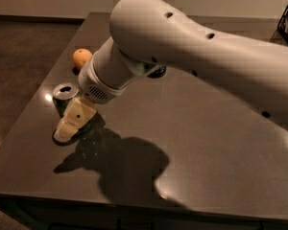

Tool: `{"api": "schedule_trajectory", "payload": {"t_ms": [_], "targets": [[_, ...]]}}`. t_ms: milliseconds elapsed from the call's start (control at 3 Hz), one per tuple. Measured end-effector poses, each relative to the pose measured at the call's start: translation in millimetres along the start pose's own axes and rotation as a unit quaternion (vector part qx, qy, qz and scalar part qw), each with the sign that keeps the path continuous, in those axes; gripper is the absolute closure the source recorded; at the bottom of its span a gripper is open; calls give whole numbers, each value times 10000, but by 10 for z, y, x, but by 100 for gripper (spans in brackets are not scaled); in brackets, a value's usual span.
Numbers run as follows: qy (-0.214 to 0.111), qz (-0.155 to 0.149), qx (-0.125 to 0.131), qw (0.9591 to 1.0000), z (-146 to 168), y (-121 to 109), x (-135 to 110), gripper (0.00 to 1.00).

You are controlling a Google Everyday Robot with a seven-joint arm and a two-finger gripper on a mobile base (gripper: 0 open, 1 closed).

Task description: Move green can near pepsi can

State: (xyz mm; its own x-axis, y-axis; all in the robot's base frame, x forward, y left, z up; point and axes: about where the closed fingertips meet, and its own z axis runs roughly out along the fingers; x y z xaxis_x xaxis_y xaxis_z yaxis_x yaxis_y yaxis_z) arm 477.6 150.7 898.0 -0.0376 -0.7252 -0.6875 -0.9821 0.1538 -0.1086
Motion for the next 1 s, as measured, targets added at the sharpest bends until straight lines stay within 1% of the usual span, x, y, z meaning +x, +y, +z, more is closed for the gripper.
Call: {"api": "schedule_trajectory", "payload": {"t_ms": [333, 667, 1000], "targets": [[19, 12, -44, 10000, 69, -11, -9, 0], [1, 68, -98, 9999, 101, -40, -6, 18], [-94, 145, -171, 9997, 54, -70, -5, 41]]}}
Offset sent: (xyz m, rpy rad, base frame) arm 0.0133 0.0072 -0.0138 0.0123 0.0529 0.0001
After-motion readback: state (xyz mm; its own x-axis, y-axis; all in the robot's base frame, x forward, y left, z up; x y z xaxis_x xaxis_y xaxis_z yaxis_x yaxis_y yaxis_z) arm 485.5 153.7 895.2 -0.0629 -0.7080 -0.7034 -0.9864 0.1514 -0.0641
